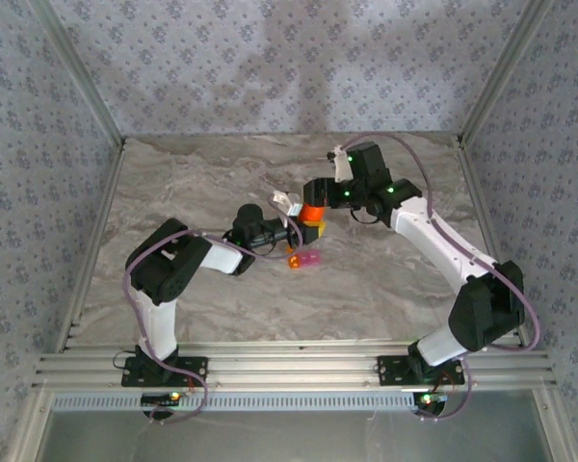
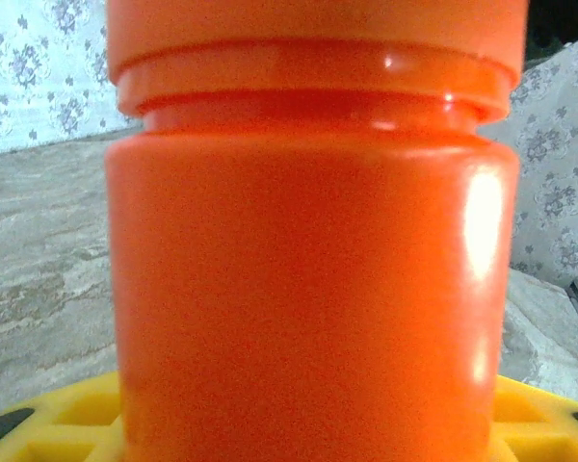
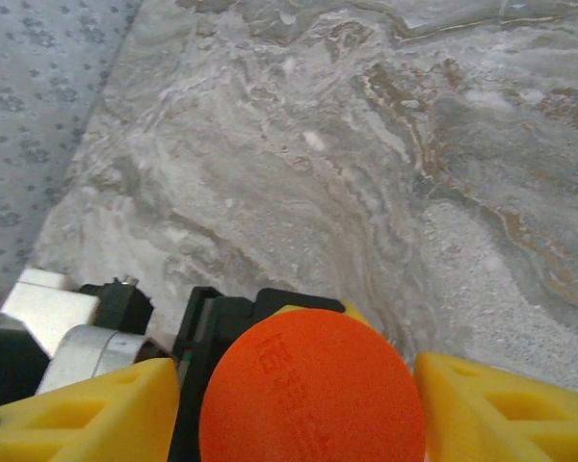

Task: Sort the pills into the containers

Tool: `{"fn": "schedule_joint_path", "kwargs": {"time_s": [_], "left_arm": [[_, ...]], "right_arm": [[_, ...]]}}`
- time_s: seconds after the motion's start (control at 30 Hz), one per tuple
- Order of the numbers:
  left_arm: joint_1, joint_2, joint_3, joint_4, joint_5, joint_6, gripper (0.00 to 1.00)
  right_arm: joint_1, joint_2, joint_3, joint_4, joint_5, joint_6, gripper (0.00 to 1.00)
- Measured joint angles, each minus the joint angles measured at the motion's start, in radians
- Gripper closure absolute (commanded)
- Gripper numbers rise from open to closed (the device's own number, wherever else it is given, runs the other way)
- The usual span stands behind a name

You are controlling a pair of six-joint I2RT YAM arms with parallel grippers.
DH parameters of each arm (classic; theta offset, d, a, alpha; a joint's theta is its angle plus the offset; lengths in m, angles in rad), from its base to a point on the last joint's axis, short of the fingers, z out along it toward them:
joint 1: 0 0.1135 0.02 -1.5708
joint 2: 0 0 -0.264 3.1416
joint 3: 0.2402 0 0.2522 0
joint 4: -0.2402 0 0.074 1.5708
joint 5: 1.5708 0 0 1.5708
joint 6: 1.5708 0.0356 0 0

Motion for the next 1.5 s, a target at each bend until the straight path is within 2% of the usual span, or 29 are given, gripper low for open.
{"fn": "schedule_joint_path", "kwargs": {"time_s": [0.3,0.5,0.77,1.17,1.5], "left_arm": [[-0.002,0.000,0.000,0.003,0.007,0.000,1.00],[-0.002,0.000,0.000,0.002,0.012,0.000,1.00],[-0.002,0.000,0.000,0.002,0.015,0.000,1.00],[-0.002,0.000,0.000,0.002,0.015,0.000,1.00],[-0.002,0.000,0.000,-0.003,0.015,0.000,1.00]], "right_arm": [[-0.091,-0.040,0.019,-0.020,-0.105,-0.126,0.26],[-0.095,0.010,0.095,-0.050,-0.171,-0.216,0.26],[-0.087,0.077,0.105,-0.094,-0.195,-0.254,0.28],[-0.076,0.090,0.108,-0.126,-0.199,-0.256,0.37],[-0.070,0.098,0.108,-0.130,-0.196,-0.254,0.52]]}}
